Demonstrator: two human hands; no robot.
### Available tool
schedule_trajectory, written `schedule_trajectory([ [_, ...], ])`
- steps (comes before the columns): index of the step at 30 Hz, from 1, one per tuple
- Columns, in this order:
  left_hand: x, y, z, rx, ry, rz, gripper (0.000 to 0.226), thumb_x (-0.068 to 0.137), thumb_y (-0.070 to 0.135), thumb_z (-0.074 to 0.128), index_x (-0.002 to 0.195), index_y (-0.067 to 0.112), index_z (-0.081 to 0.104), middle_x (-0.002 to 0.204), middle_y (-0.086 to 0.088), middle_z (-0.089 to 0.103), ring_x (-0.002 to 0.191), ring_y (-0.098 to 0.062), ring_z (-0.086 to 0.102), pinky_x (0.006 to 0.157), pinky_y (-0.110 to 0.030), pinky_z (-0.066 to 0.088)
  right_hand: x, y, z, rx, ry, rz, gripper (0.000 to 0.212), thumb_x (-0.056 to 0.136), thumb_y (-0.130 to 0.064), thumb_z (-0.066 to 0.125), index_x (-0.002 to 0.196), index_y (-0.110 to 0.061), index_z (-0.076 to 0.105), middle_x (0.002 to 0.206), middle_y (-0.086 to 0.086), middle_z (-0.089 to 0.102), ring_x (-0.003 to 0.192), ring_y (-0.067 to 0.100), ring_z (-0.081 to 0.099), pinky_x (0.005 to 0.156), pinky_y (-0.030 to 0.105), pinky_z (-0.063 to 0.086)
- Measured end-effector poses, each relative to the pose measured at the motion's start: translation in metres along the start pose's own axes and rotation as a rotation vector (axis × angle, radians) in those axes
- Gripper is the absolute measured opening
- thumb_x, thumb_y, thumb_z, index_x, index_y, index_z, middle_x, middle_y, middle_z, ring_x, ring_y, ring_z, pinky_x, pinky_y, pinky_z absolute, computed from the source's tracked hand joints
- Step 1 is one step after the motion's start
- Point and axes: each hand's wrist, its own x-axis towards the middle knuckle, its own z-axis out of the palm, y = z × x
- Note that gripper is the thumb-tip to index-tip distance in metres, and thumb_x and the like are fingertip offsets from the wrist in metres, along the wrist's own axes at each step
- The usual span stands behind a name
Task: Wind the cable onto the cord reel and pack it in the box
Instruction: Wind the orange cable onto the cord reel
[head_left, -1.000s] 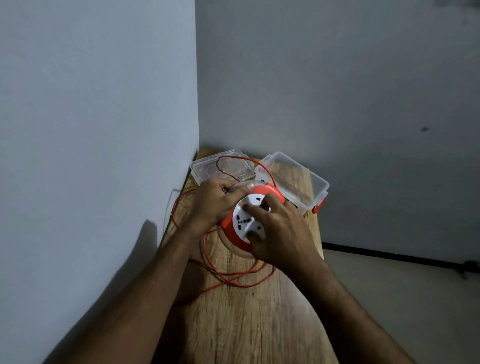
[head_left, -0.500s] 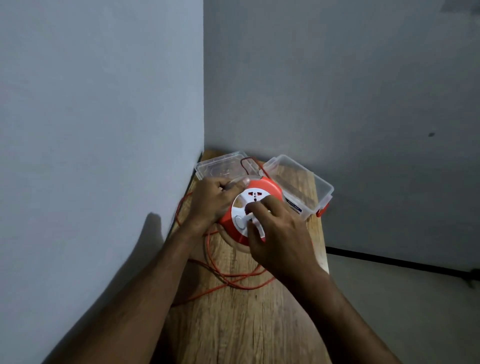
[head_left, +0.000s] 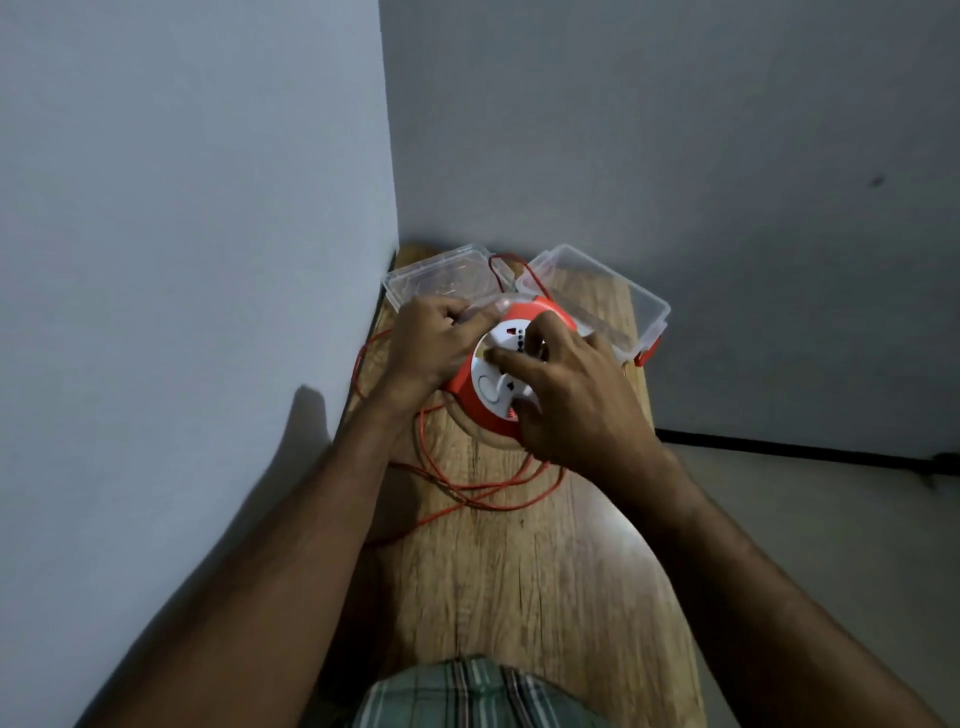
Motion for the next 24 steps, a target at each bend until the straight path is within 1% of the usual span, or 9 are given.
schedule_trajectory([
  [3, -0.003, 0.000, 0.003, 0.037, 0.013, 0.018, 0.059, 0.085, 0.064, 0.063, 0.075, 0.008, 0.077, 0.065, -0.009, 0.072, 0.060, -0.026, 0.068, 0.059, -0.047, 0.056, -0.001, -0.003, 0.004, 0.028, 0.086, 0.062, 0.063, 0.069, -0.041, 0.083, 0.127, -0.019, 0.069, 0.111, 0.011, 0.065, 0.092, 0.031, 0.066, 0.076, 0.037, 0.051],
  [6, -0.004, -0.001, 0.006, 0.010, 0.058, -0.019, 0.059, 0.084, 0.063, 0.064, 0.076, 0.006, 0.078, 0.069, -0.011, 0.074, 0.062, -0.027, 0.070, 0.061, -0.048, 0.058, 0.004, -0.012, 0.006, 0.234, 0.169, 0.348, 0.059, 0.079, -0.051, 0.076, 0.126, -0.016, 0.065, 0.111, 0.007, 0.072, 0.091, 0.023, 0.070, 0.073, 0.031, 0.056],
  [8, -0.005, 0.000, 0.007, -0.024, 0.044, -0.058, 0.053, 0.088, 0.059, 0.066, 0.083, 0.008, 0.080, 0.076, -0.007, 0.078, 0.064, -0.020, 0.073, 0.064, -0.048, 0.061, 0.008, -0.018, 0.007, 0.388, 0.226, 0.508, 0.051, 0.082, -0.046, 0.076, 0.119, -0.013, 0.062, 0.107, 0.008, 0.073, 0.091, 0.021, 0.071, 0.072, 0.030, 0.058],
  [10, -0.006, 0.002, 0.007, -0.022, 0.039, -0.051, 0.045, 0.092, 0.051, 0.067, 0.086, 0.009, 0.081, 0.077, -0.006, 0.078, 0.064, -0.014, 0.073, 0.065, -0.047, 0.062, 0.007, -0.020, 0.005, 0.310, 0.282, 0.444, 0.039, 0.085, -0.037, 0.076, 0.110, -0.012, 0.062, 0.098, 0.008, 0.074, 0.083, 0.023, 0.070, 0.064, 0.023, 0.047],
  [12, -0.004, 0.002, 0.005, -0.008, 0.059, -0.034, 0.043, 0.093, 0.048, 0.068, 0.084, 0.008, 0.081, 0.073, -0.005, 0.077, 0.062, -0.015, 0.072, 0.063, -0.044, 0.060, 0.002, -0.017, 0.002, 0.184, 0.337, 0.318, 0.028, 0.085, -0.030, 0.077, 0.101, -0.010, 0.067, 0.092, 0.008, 0.073, 0.075, 0.023, 0.069, 0.065, 0.021, 0.038],
  [16, 0.000, -0.002, 0.002, -0.009, 0.076, -0.046, 0.043, 0.092, 0.049, 0.068, 0.082, 0.009, 0.080, 0.072, -0.005, 0.076, 0.061, -0.015, 0.071, 0.062, -0.045, 0.061, -0.002, -0.004, -0.001, 0.215, 0.302, 0.231, 0.026, 0.083, -0.021, 0.077, 0.105, -0.009, 0.069, 0.104, 0.011, 0.071, 0.090, 0.028, 0.069, 0.072, 0.026, 0.049],
  [19, -0.001, -0.001, 0.005, -0.020, 0.053, -0.047, 0.044, 0.092, 0.052, 0.067, 0.085, 0.011, 0.080, 0.074, -0.003, 0.077, 0.062, -0.015, 0.073, 0.062, -0.047, 0.062, 0.000, -0.003, 0.002, 0.170, 0.153, 0.179, 0.045, 0.082, -0.024, 0.078, 0.124, -0.013, 0.065, 0.121, 0.012, 0.064, 0.109, 0.032, 0.062, 0.084, 0.041, 0.056],
  [22, 0.000, -0.001, 0.007, -0.039, 0.022, -0.027, 0.044, 0.093, 0.052, 0.066, 0.080, 0.012, 0.079, 0.069, -0.002, 0.074, 0.059, -0.015, 0.072, 0.060, -0.040, 0.062, 0.002, -0.004, 0.002, 0.056, -0.020, 0.076, 0.066, 0.081, -0.030, 0.079, 0.141, -0.022, 0.053, 0.134, 0.012, 0.052, 0.124, 0.032, 0.053, 0.094, 0.052, 0.049],
  [24, 0.001, -0.003, 0.006, -0.026, 0.023, -0.012, 0.047, 0.092, 0.052, 0.067, 0.074, 0.010, 0.078, 0.063, -0.004, 0.071, 0.057, -0.018, 0.069, 0.057, -0.037, 0.057, 0.002, -0.001, 0.000, -0.033, -0.114, 0.014, 0.085, 0.075, -0.032, 0.086, 0.148, -0.023, 0.044, 0.143, 0.013, 0.044, 0.128, 0.032, 0.050, 0.098, 0.053, 0.046],
])
